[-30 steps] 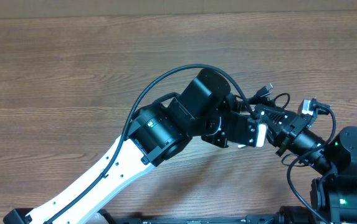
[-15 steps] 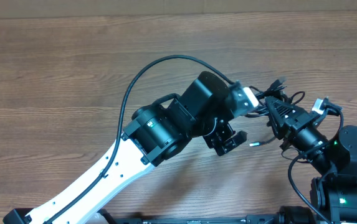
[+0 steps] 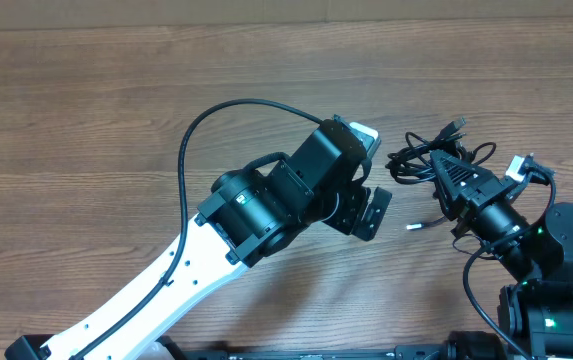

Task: Untangle cables

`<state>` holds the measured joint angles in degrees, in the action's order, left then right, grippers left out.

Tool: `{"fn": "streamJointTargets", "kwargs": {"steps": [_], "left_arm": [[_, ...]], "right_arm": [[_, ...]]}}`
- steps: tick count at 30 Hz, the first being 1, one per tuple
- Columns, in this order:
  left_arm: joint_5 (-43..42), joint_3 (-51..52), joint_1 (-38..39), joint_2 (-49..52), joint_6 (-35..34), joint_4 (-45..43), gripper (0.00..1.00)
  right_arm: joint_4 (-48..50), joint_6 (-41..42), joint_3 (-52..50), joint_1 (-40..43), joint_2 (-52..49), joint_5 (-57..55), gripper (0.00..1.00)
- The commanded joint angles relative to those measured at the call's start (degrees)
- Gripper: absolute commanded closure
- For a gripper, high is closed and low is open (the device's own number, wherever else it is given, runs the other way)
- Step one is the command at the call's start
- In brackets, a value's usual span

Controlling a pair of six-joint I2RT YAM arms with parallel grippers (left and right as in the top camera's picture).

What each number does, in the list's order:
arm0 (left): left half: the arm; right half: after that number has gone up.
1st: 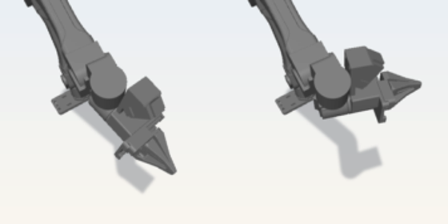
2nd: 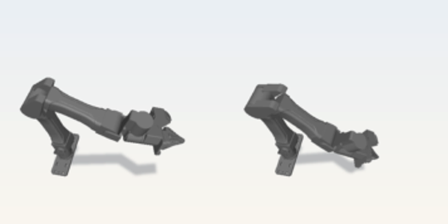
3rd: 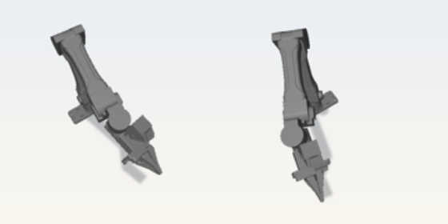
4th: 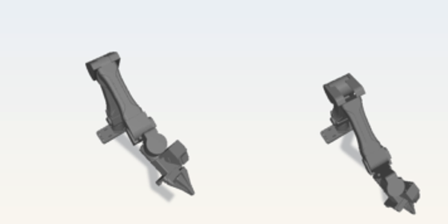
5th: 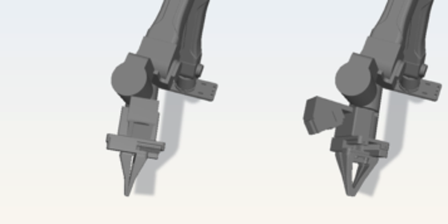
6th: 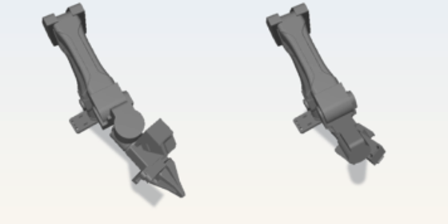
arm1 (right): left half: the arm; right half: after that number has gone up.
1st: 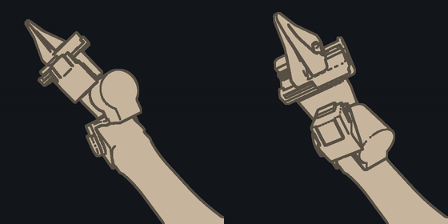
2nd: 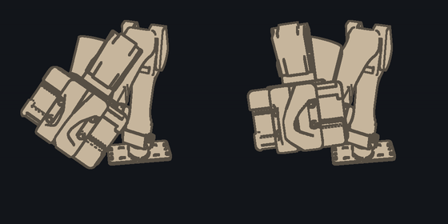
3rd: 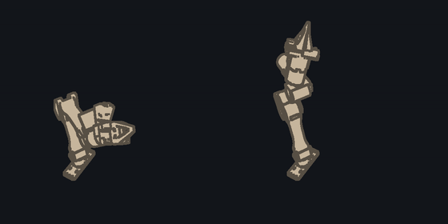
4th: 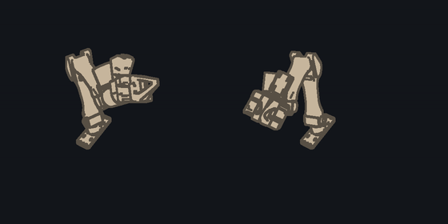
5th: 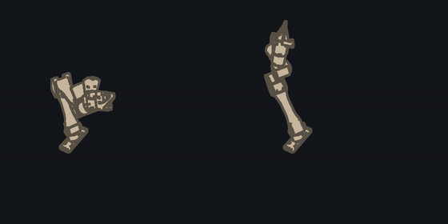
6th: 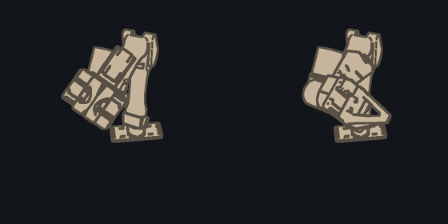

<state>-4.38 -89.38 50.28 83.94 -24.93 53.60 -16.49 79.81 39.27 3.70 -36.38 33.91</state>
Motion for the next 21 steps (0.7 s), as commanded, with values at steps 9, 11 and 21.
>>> {"fn": "streamJointTargets", "kwargs": {"steps": [9,11,21], "left_arm": [[-3.1,-1.2,0.0,-0.3,-10.0,-1.4,0.01],[-3.1,-1.2,0.0,-0.3,-10.0,-1.6,0.00],[-5.5,-1.2,0.0,-0.3,-10.1,-5.3,0.00]], "right_arm": [[4.7,1.7,0.1,-0.1,0.2,0.9,0.96],[4.7,2.7,0.1,-0.1,0.2,0.9,0.96],[8.7,8.9,0.1,-0.1,0.2,0.9,0.96]]}}
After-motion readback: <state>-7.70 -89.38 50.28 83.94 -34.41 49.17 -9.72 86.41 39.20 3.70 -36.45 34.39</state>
